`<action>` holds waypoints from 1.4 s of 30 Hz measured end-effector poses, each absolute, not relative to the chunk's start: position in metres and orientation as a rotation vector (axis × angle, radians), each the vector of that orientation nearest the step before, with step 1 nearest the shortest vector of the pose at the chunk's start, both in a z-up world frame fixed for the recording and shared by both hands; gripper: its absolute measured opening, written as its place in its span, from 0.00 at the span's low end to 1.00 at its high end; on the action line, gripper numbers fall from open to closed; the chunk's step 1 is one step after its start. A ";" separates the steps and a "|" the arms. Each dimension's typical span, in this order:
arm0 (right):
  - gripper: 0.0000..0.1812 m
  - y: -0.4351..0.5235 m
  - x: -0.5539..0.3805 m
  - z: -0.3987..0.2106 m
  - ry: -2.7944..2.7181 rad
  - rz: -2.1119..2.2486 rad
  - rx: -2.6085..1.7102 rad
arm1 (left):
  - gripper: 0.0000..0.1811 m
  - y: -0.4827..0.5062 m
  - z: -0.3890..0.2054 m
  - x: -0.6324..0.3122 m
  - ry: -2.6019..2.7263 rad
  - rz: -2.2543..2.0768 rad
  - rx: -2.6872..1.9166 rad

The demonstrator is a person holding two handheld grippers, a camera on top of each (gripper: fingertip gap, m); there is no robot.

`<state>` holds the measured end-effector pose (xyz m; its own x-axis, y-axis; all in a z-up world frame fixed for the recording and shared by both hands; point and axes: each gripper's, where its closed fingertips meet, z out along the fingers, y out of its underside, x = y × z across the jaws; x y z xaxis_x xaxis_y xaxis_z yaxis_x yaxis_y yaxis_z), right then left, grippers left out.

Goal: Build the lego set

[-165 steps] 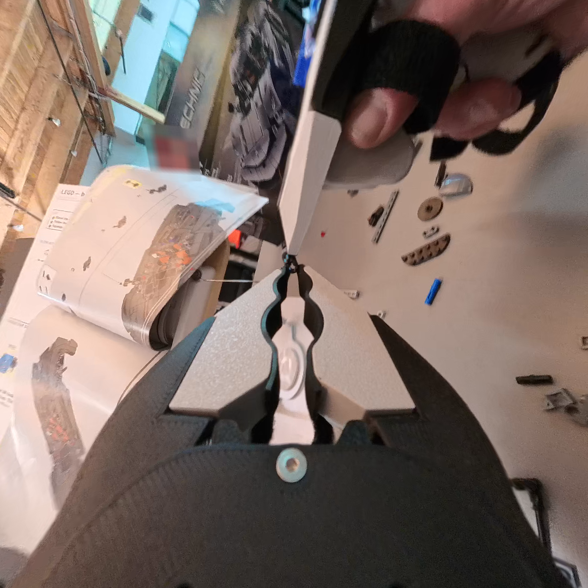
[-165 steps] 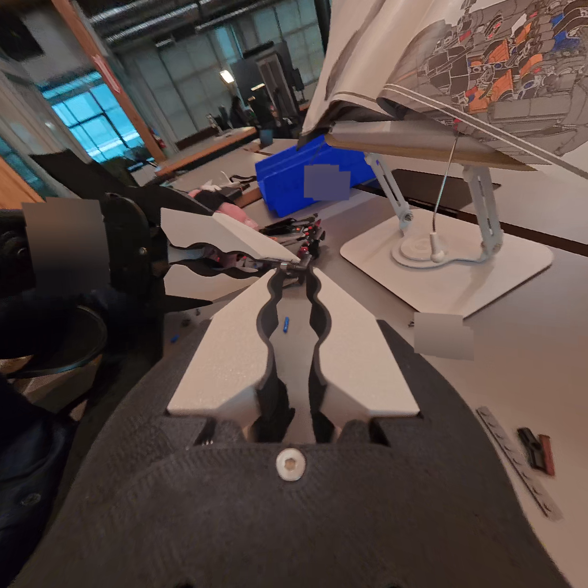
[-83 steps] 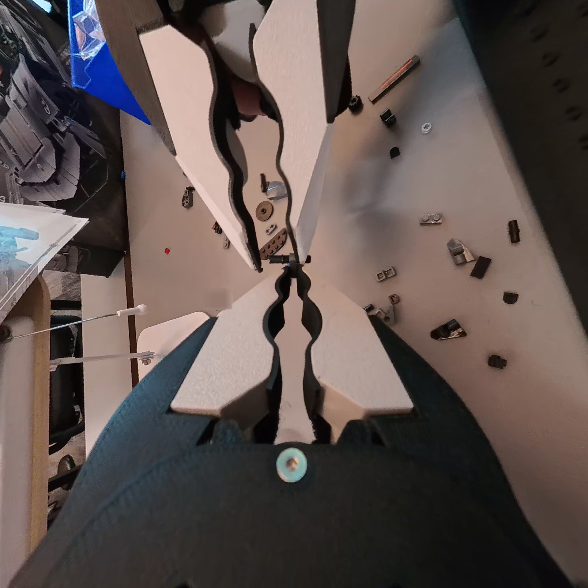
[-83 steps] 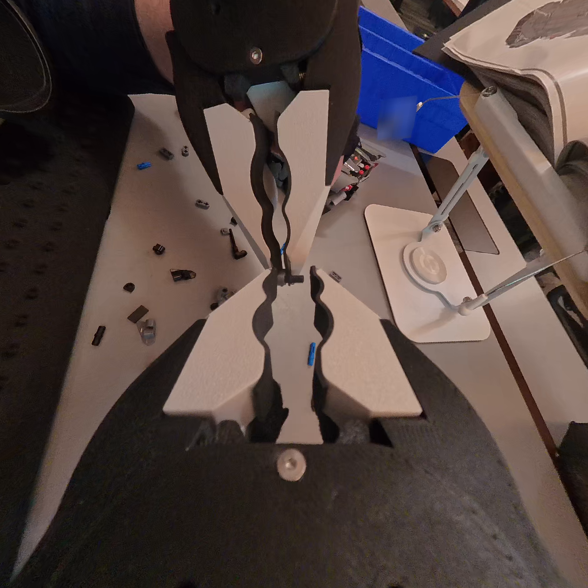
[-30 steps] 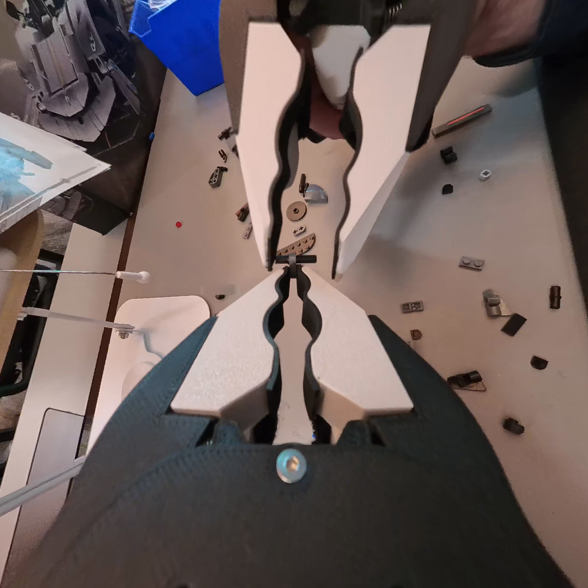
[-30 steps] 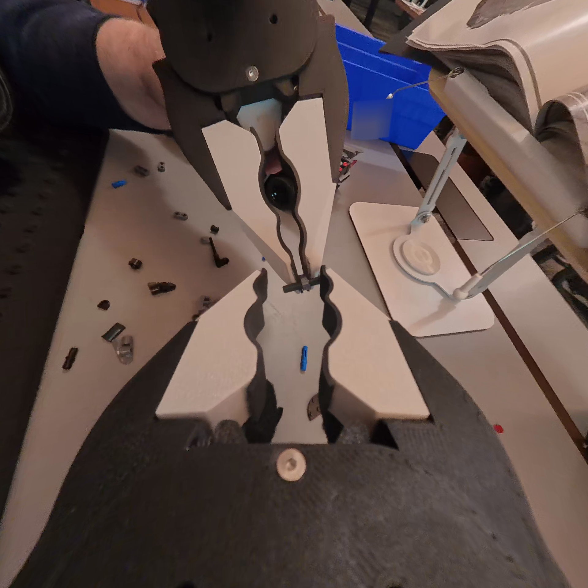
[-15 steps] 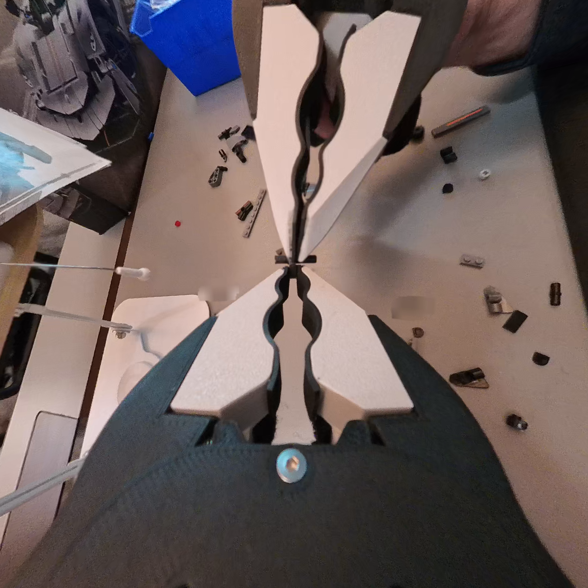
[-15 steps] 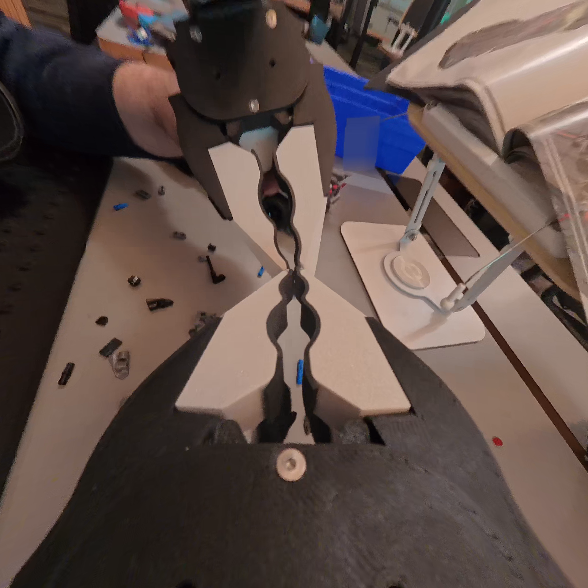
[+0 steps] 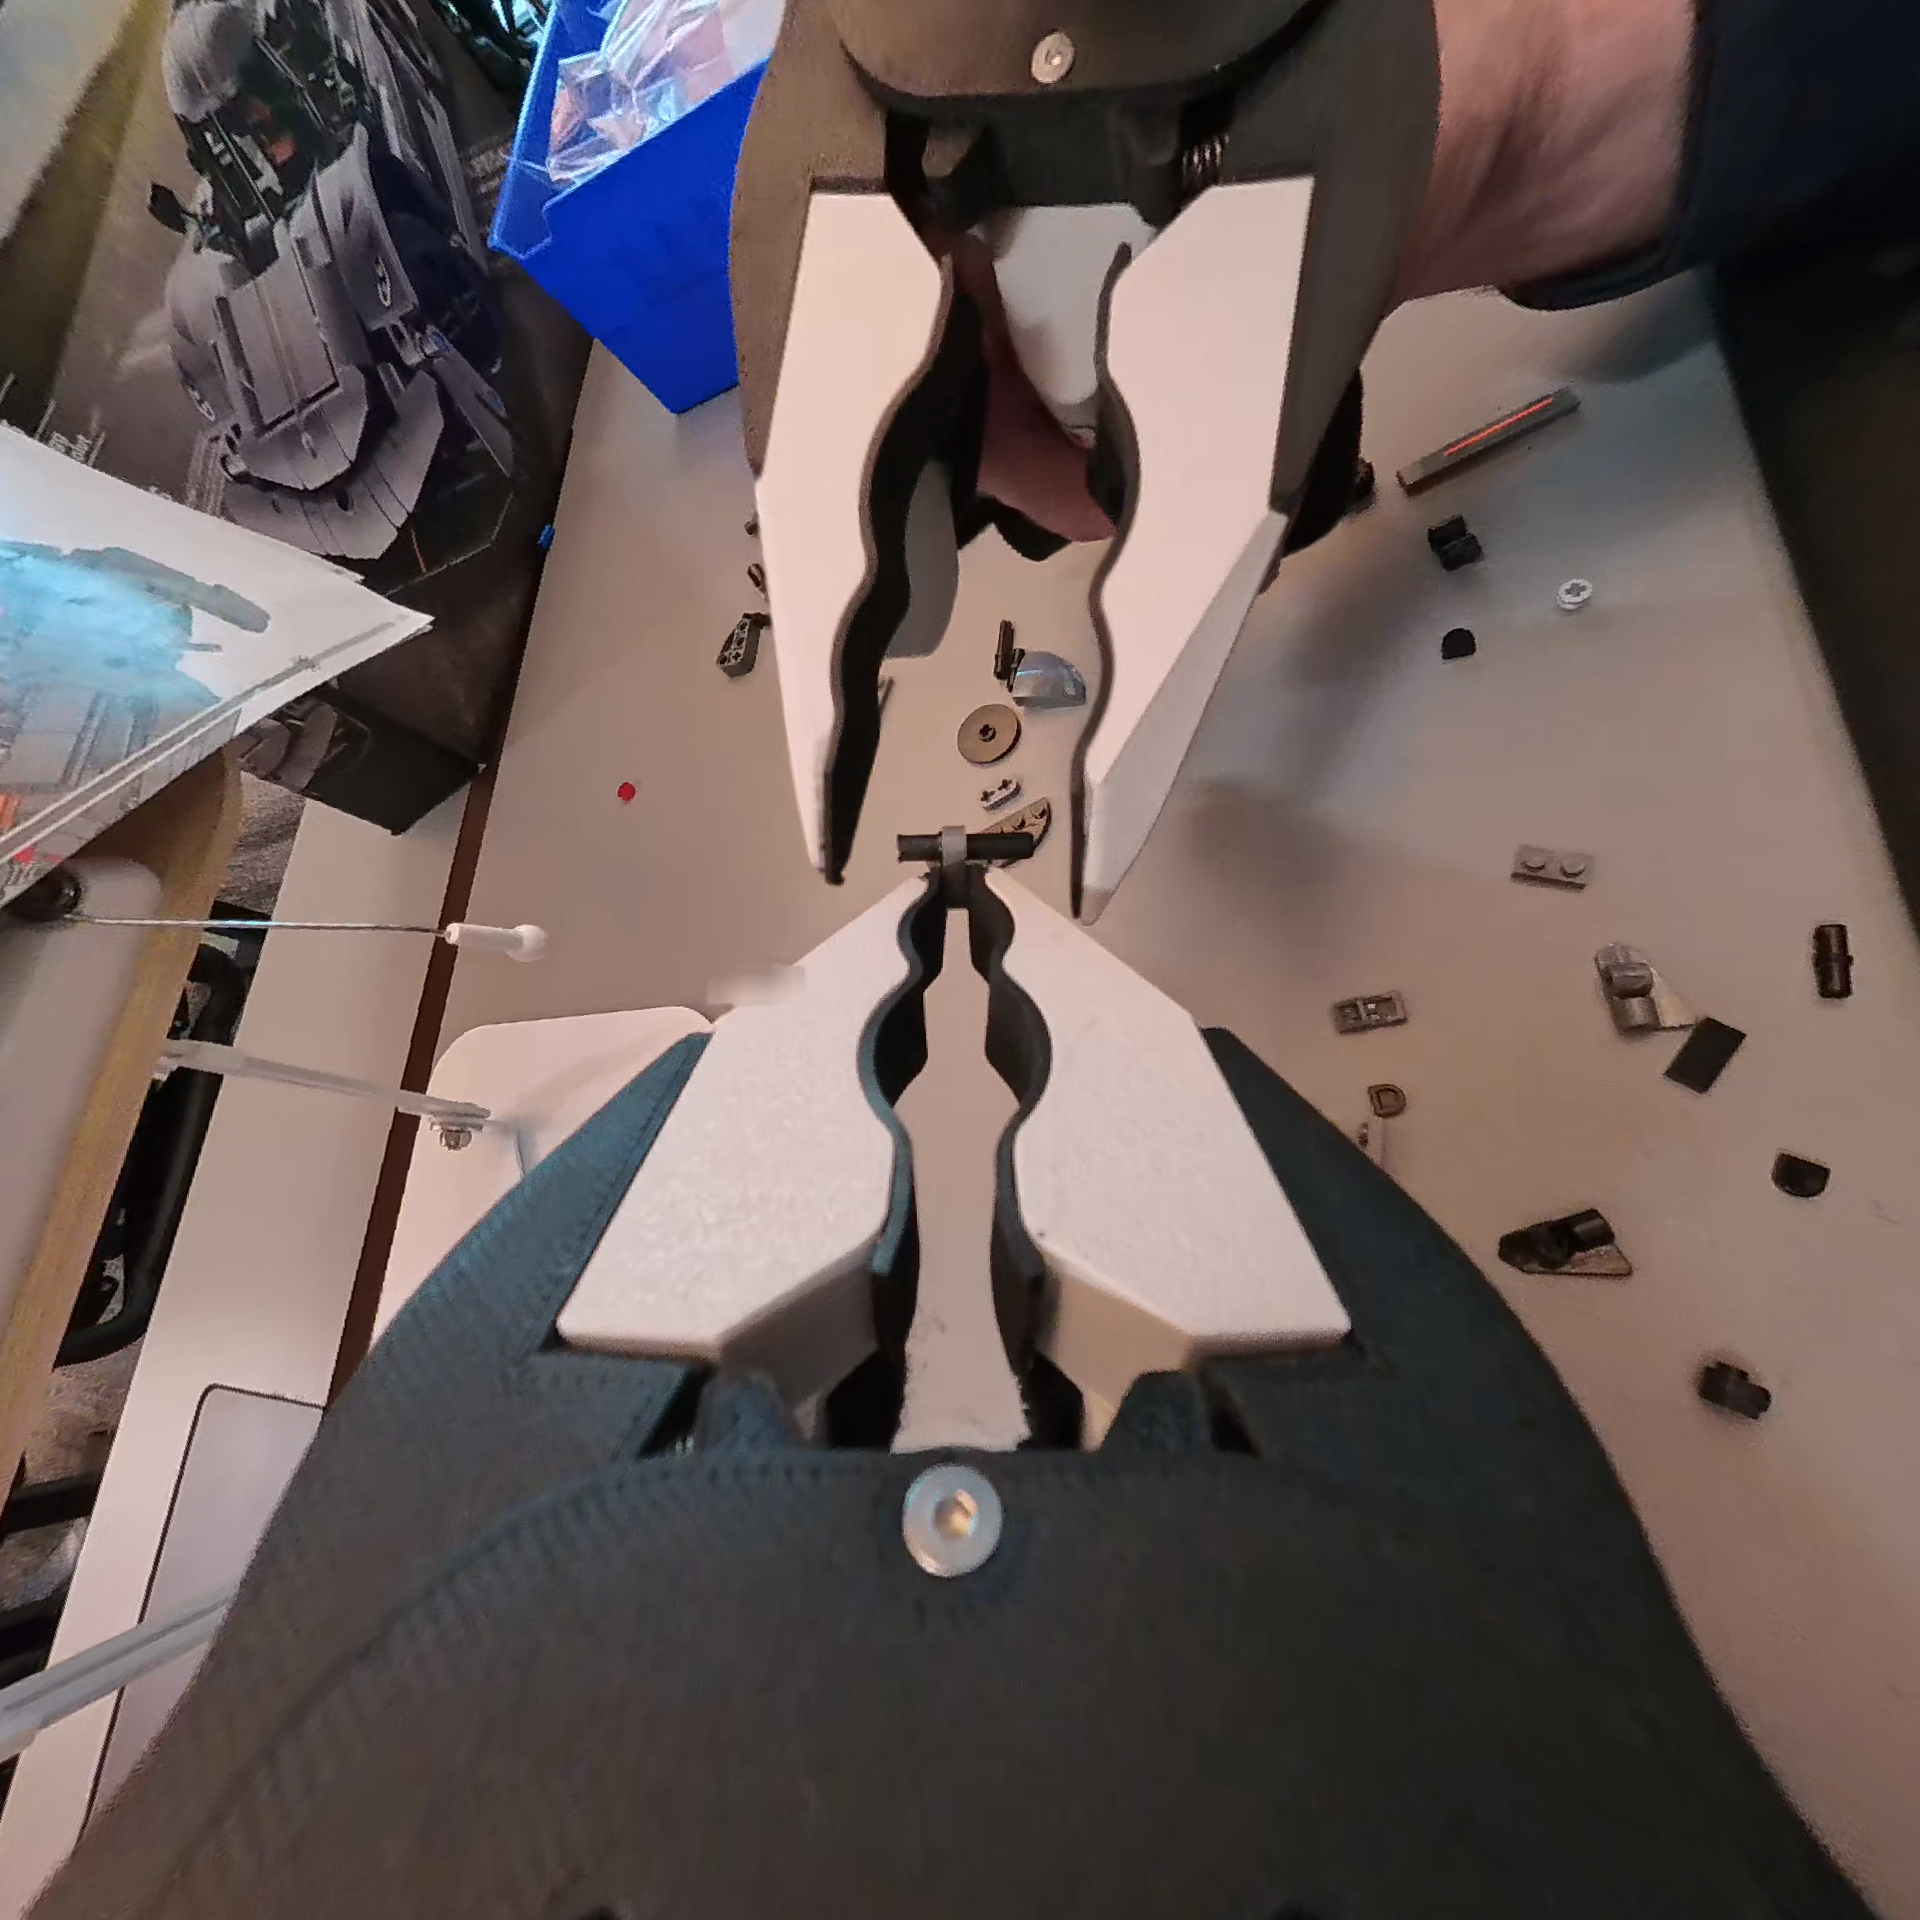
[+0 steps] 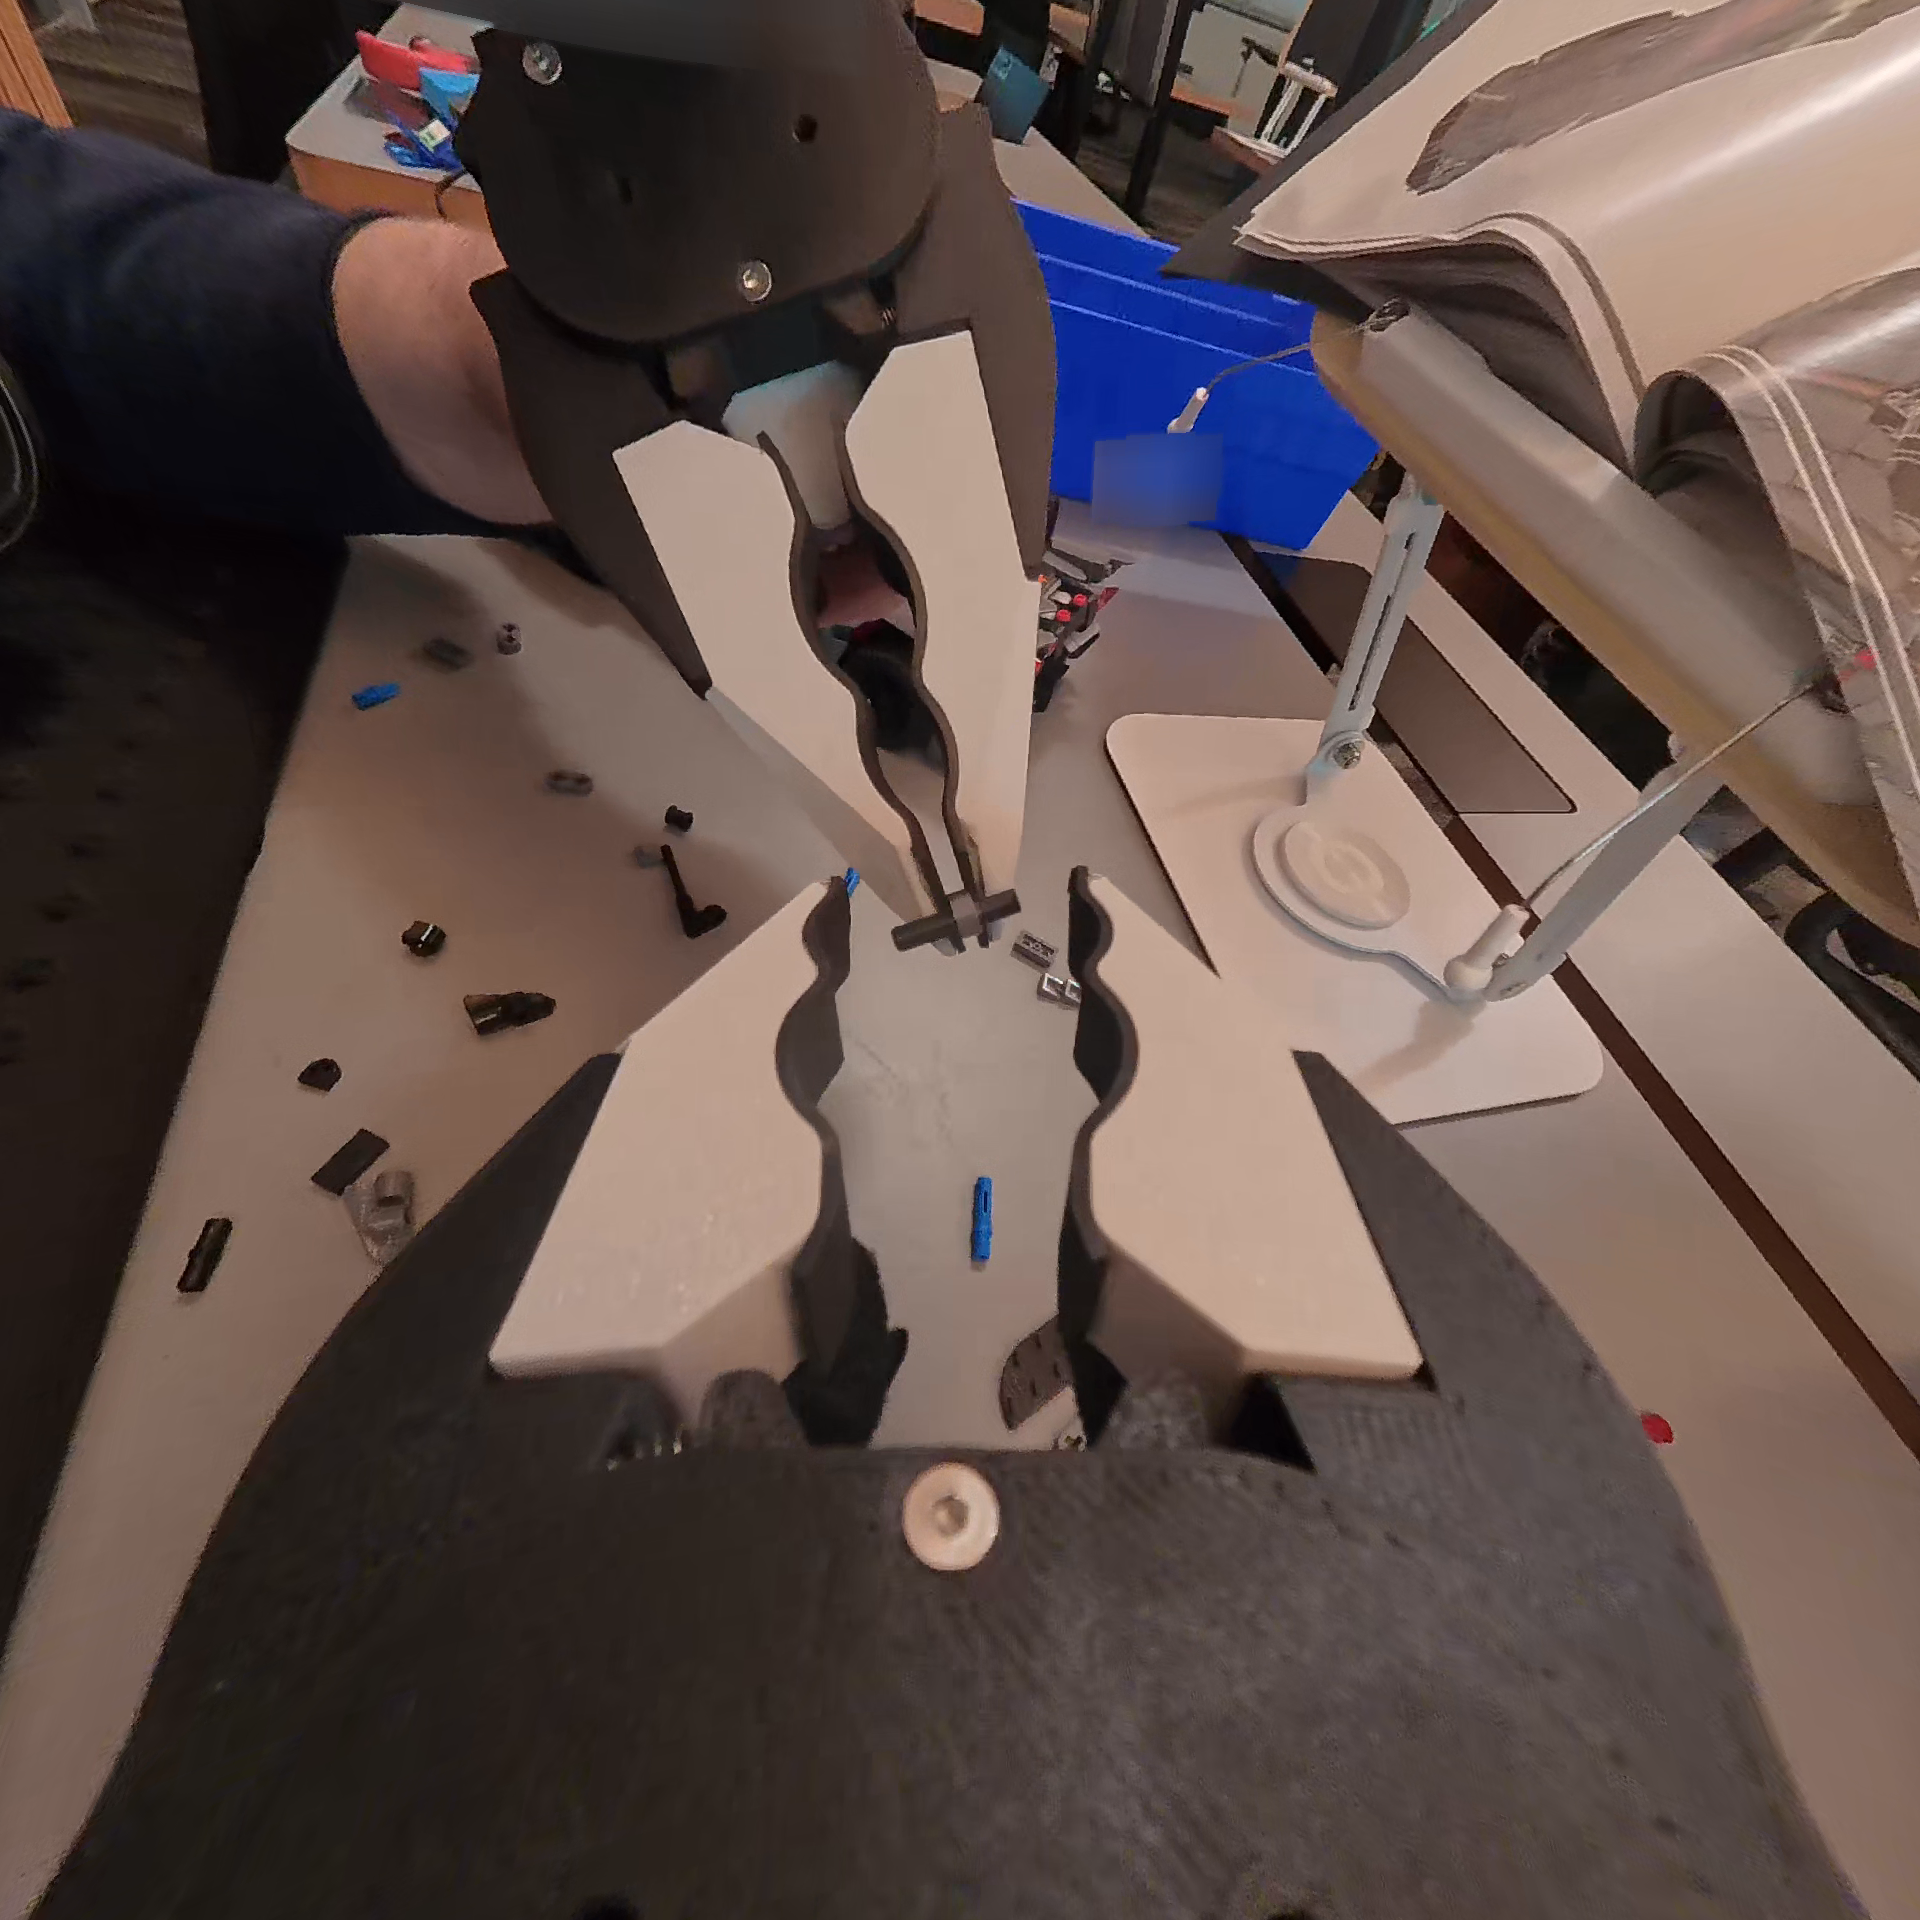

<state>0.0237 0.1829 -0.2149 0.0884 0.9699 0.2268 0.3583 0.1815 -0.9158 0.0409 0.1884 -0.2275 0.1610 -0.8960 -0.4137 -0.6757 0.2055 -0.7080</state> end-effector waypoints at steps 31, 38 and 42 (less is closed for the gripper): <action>0.12 0.173 0.020 -0.219 -1.493 0.818 -1.297 | 0.00 0.178 -0.228 0.037 1.679 -0.322 -1.556; 0.12 0.172 0.018 -0.210 -1.437 0.886 -1.274 | 0.00 0.179 -0.222 0.034 1.648 -0.336 -1.566; 0.12 0.172 0.018 -0.207 -1.421 0.902 -1.269 | 0.00 0.179 -0.220 0.034 1.642 -0.335 -1.564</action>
<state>0.0175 0.1721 -0.2067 0.0359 0.9813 0.1893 0.2462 0.1749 -0.9533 0.0338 0.1792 -0.2199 0.1125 -0.9213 -0.3723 -0.7021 0.1913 -0.6858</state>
